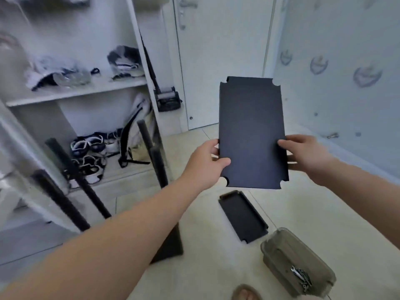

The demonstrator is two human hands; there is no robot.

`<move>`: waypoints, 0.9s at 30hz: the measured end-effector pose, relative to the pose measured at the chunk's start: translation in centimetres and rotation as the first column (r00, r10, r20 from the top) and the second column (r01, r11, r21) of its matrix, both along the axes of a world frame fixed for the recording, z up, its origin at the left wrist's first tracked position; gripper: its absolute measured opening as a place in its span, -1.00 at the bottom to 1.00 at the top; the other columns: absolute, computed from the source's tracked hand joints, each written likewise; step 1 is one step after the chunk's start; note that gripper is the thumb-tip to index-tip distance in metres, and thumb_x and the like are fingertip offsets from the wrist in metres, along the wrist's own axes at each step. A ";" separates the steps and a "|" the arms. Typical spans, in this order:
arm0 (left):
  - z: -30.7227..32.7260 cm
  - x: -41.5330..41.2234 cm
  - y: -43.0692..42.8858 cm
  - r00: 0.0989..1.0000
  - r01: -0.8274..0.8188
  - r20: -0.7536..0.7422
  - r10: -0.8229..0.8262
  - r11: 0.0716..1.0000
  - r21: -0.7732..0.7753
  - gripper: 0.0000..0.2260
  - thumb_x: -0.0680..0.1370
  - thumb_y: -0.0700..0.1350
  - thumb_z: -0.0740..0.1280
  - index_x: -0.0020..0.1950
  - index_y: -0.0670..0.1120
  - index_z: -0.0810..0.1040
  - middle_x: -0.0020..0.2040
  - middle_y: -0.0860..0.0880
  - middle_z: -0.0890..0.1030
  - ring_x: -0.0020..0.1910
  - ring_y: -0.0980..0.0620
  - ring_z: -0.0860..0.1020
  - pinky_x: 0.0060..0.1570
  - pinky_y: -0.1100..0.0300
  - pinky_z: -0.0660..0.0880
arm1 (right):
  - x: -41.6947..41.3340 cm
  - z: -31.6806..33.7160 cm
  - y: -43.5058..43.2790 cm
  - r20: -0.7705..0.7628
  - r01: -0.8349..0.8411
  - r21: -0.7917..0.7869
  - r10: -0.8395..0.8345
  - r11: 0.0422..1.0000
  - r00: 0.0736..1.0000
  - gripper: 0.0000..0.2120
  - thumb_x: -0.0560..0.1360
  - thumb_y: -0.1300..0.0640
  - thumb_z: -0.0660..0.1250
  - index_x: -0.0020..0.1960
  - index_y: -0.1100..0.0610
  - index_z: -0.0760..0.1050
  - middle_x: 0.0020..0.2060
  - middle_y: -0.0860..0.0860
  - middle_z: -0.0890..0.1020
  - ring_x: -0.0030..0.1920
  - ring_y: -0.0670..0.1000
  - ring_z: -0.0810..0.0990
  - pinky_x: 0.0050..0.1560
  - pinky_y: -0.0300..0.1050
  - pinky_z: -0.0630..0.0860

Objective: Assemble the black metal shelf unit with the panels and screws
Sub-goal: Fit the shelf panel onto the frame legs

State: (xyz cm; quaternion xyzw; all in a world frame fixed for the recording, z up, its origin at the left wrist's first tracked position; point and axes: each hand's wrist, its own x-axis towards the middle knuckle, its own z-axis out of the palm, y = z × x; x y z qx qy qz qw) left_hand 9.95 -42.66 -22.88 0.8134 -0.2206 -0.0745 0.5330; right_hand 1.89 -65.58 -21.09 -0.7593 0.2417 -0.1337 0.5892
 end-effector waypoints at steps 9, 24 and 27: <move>14.0 -6.3 16.0 0.954 -0.172 0.204 0.219 0.959 -0.226 -0.56 0.60 -0.37 0.24 0.41 -0.01 0.50 0.19 0.10 0.65 0.04 0.13 0.65 0.04 0.21 0.57 | -4.1 13.4 15.8 0.239 -0.208 0.060 0.189 0.976 0.952 -0.82 0.63 0.12 0.33 0.17 0.20 0.54 0.06 0.10 0.66 -0.12 0.12 0.73 -0.26 -0.08 0.66; 11.2 -1.9 32.3 0.640 -0.636 0.371 0.673 0.735 -0.235 -0.75 0.60 -0.20 0.31 0.20 0.10 0.57 0.16 0.18 0.53 0.04 0.22 0.48 0.08 0.26 0.38 | 2.5 9.1 32.3 0.356 -0.355 0.406 0.213 0.842 0.910 -0.84 0.63 0.21 0.34 0.16 0.27 0.47 0.12 0.20 0.68 -0.03 0.26 0.73 0.02 0.14 0.68; 8.2 -2.9 30.9 0.607 -0.571 0.392 0.691 0.723 -0.388 -0.85 0.57 -0.17 0.36 -0.07 0.10 0.54 -0.15 0.14 0.59 -0.18 0.21 0.53 -0.15 0.43 0.41 | 4.7 6.9 33.7 0.385 -0.279 0.526 0.068 0.804 0.920 -0.91 0.63 0.22 0.34 0.02 0.18 0.42 0.04 0.15 0.65 -0.06 0.23 0.74 0.02 0.12 0.69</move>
